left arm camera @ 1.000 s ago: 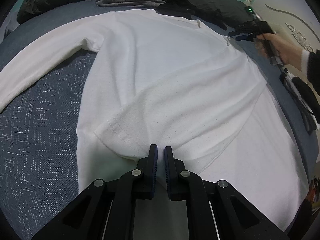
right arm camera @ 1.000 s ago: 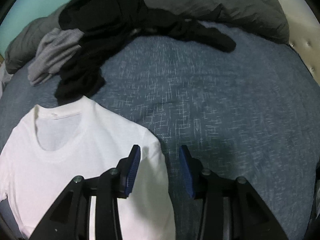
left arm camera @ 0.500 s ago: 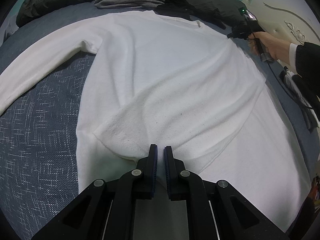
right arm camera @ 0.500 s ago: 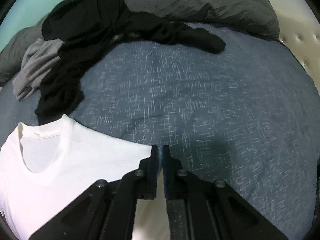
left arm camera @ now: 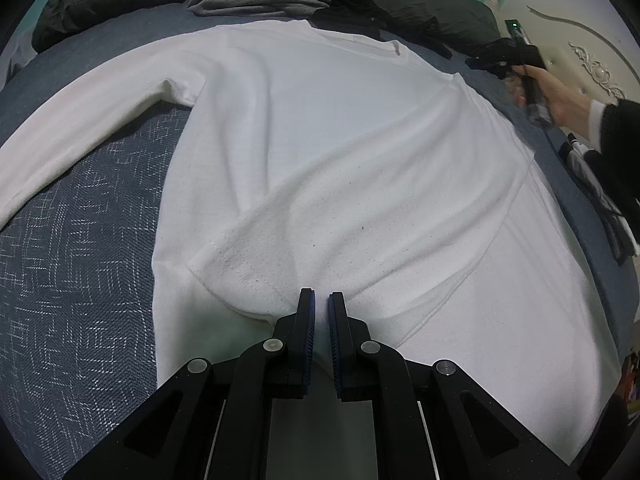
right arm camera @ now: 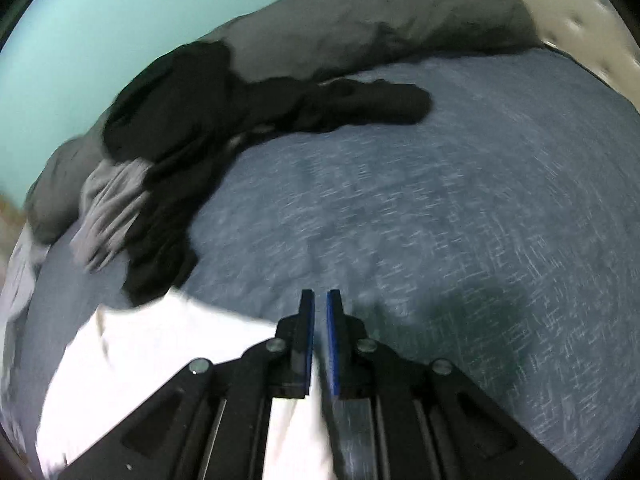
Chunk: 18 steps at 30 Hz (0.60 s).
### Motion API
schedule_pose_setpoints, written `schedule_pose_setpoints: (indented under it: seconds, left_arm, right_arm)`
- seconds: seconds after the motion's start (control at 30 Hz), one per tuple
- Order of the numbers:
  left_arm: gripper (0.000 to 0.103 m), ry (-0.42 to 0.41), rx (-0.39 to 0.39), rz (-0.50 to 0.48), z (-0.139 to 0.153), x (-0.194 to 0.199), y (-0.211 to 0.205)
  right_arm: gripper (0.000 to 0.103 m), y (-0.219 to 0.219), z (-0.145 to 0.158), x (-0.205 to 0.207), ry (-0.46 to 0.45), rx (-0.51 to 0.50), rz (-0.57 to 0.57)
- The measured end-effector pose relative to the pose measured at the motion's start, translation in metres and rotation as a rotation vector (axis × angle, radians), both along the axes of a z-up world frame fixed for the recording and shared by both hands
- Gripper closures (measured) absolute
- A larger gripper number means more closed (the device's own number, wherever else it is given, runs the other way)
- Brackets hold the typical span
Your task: Fold clothes
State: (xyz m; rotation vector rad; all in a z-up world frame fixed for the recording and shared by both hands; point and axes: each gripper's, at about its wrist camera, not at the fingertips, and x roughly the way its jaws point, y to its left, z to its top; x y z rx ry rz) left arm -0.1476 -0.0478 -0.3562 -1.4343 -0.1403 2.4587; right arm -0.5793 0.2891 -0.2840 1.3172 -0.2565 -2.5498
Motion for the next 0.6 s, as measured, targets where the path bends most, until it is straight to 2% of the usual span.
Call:
schedule_pose_setpoints:
  seconds: [0.07, 0.13, 0.23, 0.3, 0.37, 0.4, 0.47, 0.53, 0.6]
  left_arm:
    - [0.096, 0.002, -0.002, 0.001, 0.001, 0.002, -0.001]
    - [0.096, 0.003, -0.003, 0.002, 0.000, 0.005, -0.004]
    - [0.096, 0.001, -0.002, 0.003, -0.005, -0.018, 0.017]
    - [0.096, 0.001, -0.007, 0.001, -0.005, -0.018, 0.018]
    - [0.096, 0.001, -0.010, 0.000, -0.006, -0.020, 0.019]
    - [0.096, -0.001, -0.008, -0.001, -0.006, -0.027, 0.024]
    - [0.096, -0.004, -0.002, 0.000, -0.006, -0.033, 0.026]
    - [0.096, -0.004, 0.001, 0.001, -0.007, -0.034, 0.025]
    - [0.096, -0.004, 0.003, 0.002, -0.007, -0.034, 0.026]
  right_arm:
    - [0.093, -0.001, -0.005, 0.007, -0.026, 0.012, 0.036]
    - [0.084, -0.003, -0.012, 0.012, -0.055, 0.026, 0.065]
    - [0.083, -0.012, -0.024, 0.018, -0.079, 0.070, 0.099]
    - [0.084, -0.019, -0.032, 0.020, -0.087, 0.120, 0.128]
    - [0.084, -0.017, -0.035, 0.022, -0.080, 0.226, 0.086]
    - [0.084, -0.011, -0.032, 0.022, -0.069, 0.225, 0.051]
    - [0.084, 0.007, -0.019, 0.030, -0.014, 0.160, -0.011]
    - [0.084, 0.022, -0.010, 0.045, 0.008, 0.102, -0.017]
    - [0.083, 0.032, -0.007, 0.063, -0.010, 0.031, 0.008]
